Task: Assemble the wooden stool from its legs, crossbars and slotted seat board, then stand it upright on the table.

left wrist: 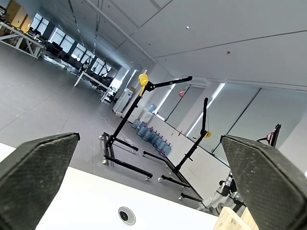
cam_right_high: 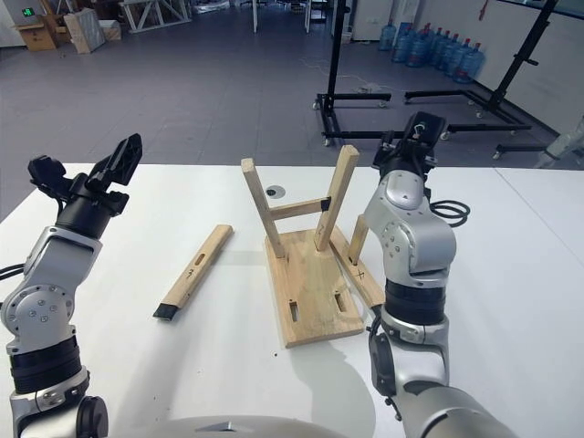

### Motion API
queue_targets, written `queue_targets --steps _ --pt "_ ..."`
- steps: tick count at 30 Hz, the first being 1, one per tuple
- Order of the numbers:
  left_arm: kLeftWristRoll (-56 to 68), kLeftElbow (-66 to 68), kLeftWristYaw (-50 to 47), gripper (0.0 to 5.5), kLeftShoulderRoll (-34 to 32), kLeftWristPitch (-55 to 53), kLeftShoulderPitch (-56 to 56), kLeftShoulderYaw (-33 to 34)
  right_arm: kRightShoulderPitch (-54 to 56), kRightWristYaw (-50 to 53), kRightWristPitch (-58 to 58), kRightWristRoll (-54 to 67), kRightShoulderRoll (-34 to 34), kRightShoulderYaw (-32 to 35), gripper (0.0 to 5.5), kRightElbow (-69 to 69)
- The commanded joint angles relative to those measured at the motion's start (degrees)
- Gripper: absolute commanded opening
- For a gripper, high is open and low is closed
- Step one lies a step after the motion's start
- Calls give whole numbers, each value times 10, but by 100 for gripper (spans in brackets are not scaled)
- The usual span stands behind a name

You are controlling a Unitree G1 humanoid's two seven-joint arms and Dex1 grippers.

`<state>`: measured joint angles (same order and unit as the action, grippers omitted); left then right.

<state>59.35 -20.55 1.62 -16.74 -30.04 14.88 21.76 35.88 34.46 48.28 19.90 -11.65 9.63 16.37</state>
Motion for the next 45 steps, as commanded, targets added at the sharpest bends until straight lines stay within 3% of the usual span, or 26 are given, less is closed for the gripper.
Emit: queue_targets --steps 1,9,16,20,25,29,36,40,43,45 --pt "-8 -3 -6 540 2 -3 2 -4 -11 -11 5 -30 21 5 289 -8" --pt "-9 -7 -9 540 2 -5 2 -2 -29 -45 -20 -79 62 -3 289 -39" --pt "-11 -9 -9 540 6 -6 -1 -6 -164 -83 -114 -147 78 -27 289 -178" --pt "-12 -9 -9 540 7 -4 -2 -4 -116 -113 -110 -109 79 35 289 -154" --pt "-13 -12 -10 540 8 -2 -7 -1 26 -156 -52 -35 12 125 289 -115" --pt "-13 -14 -10 540 9 -3 -10 0 66 -263 -42 -2 -106 160 289 -144" --pt "16 -50 -26 540 10 -38 -64 -1 -157 -666 -40 51 -338 87 289 -94" --pt "11 -68 -49 540 24 -51 -90 -23 -269 -783 -27 83 -367 57 289 -70" --pt "-14 -62 -74 540 33 -57 -92 -40 -313 -799 -32 80 -354 35 289 -66" --pt "-31 -58 -83 540 35 -57 -102 -47 -319 -789 -31 74 -341 17 326 -68"
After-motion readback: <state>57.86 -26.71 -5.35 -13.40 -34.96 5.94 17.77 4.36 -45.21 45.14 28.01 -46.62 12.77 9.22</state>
